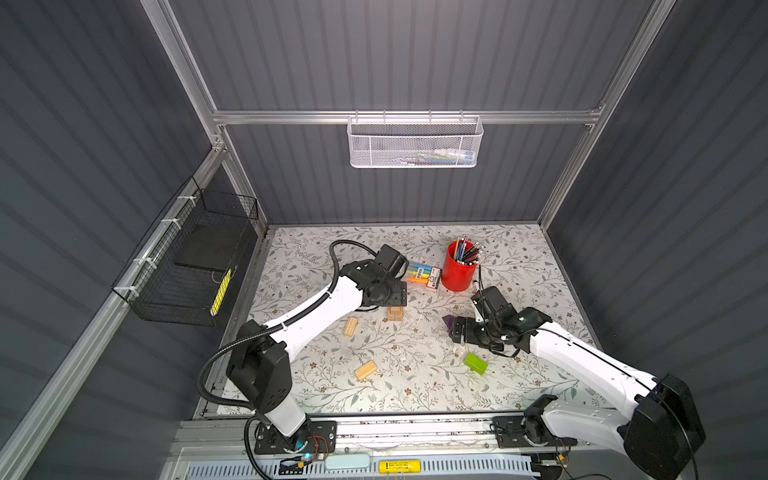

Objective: Build the wood block tower
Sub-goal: 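Set the block down with the left gripper while the right gripper approaches the green block, then grasp the lime-green block with the right gripper while the left gripper draws back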

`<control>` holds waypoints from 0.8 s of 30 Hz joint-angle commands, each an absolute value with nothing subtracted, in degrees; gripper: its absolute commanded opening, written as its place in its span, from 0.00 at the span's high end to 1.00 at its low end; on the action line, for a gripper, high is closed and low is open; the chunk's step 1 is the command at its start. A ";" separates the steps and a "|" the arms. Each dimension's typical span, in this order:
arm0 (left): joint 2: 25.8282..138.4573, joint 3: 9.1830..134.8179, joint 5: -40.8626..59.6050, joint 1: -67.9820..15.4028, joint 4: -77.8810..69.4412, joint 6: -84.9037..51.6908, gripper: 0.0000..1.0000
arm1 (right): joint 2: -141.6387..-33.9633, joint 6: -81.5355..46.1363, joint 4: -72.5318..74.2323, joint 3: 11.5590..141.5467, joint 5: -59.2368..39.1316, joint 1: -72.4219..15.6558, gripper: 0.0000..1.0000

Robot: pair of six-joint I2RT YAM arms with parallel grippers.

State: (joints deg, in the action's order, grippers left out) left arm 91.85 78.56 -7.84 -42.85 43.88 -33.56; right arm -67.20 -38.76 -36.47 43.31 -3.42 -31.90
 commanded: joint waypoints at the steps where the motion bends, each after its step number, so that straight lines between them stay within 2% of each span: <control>1: 88.17 74.70 -7.07 -44.24 40.54 -35.18 0.12 | -67.37 -38.14 -37.71 41.63 -2.10 -31.16 0.01; 7: 82.73 67.80 -6.09 -45.77 36.12 -37.63 0.01 | -68.98 -38.32 -37.22 39.40 -3.04 -29.56 0.01; 19: 77.66 62.60 -7.52 -46.05 34.16 -40.42 0.00 | -69.68 -39.10 -34.98 35.44 -7.37 -30.22 0.01; 24: 77.52 62.27 -8.82 -46.04 35.06 -40.56 0.00 | -69.80 -40.27 -35.56 35.20 -7.93 -33.08 0.01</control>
State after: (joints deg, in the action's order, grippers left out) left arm 78.70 62.94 -7.53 -45.78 34.63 -39.70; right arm -69.91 -38.98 -35.18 35.73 -7.01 -31.53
